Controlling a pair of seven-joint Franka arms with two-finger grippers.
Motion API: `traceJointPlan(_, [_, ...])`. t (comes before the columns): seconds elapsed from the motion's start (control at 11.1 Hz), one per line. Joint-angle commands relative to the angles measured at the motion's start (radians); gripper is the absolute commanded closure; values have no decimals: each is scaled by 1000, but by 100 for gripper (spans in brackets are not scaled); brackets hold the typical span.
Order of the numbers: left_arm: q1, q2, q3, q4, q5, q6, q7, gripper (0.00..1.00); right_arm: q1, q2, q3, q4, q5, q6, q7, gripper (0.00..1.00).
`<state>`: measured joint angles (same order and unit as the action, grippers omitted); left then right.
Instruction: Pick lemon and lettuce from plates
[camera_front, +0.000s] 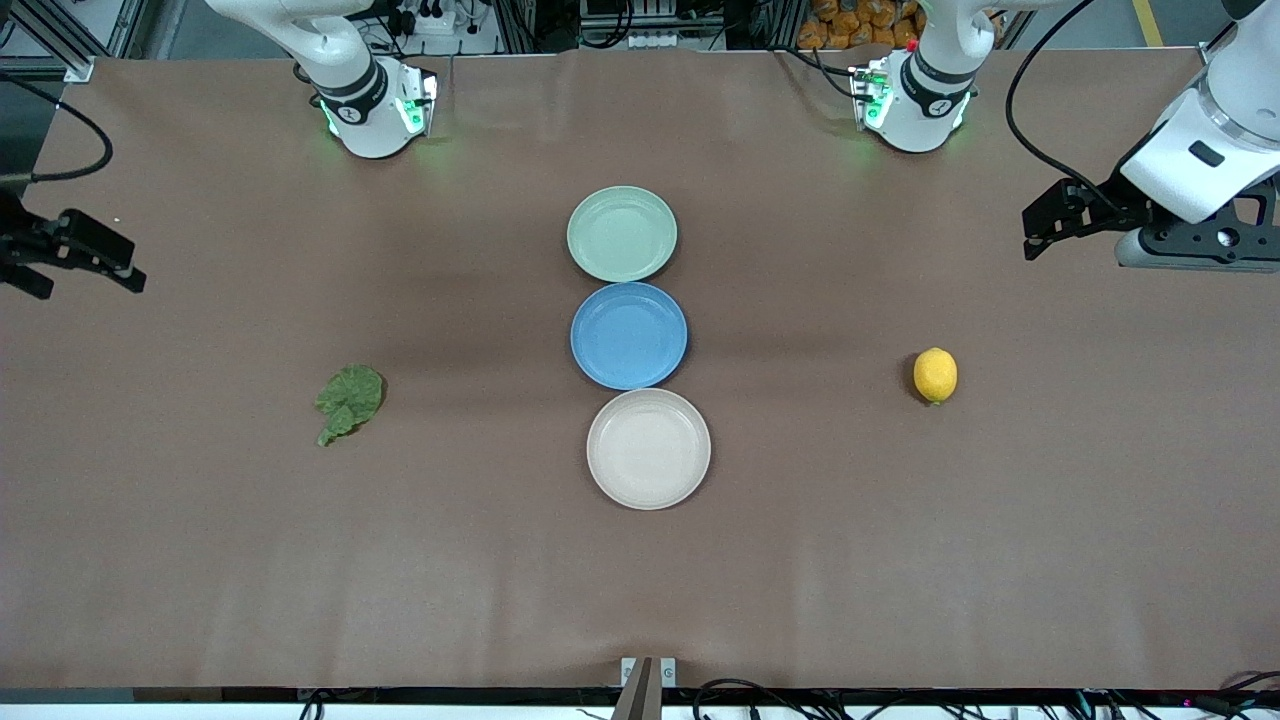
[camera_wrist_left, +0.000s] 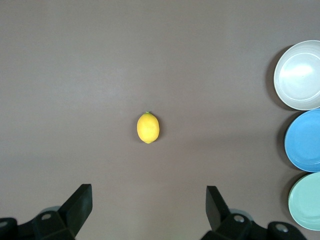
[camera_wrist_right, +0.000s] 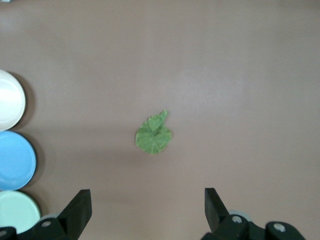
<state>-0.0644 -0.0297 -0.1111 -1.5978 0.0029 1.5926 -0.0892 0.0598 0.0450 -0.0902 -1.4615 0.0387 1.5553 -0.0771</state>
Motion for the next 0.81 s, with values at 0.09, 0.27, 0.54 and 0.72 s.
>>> traceJointPlan(0.09, [12, 8, 1, 27, -11, -20, 12, 0, 18, -54, -20, -23, 24, -41, 5, 0])
traceJointPlan(0.27, [14, 8, 1, 27, -12, -20, 12, 0, 15, -59, -20, -26, 23, -44, -7, 0])
traceJointPlan(0.54, [14, 8, 1, 27, -12, -20, 12, 0, 17, -62, -20, -26, 23, -76, -9, 0])
traceJointPlan(0.72, [14, 8, 1, 27, -15, -20, 12, 0, 18, -62, -19, -37, 23, -89, -7, 0])
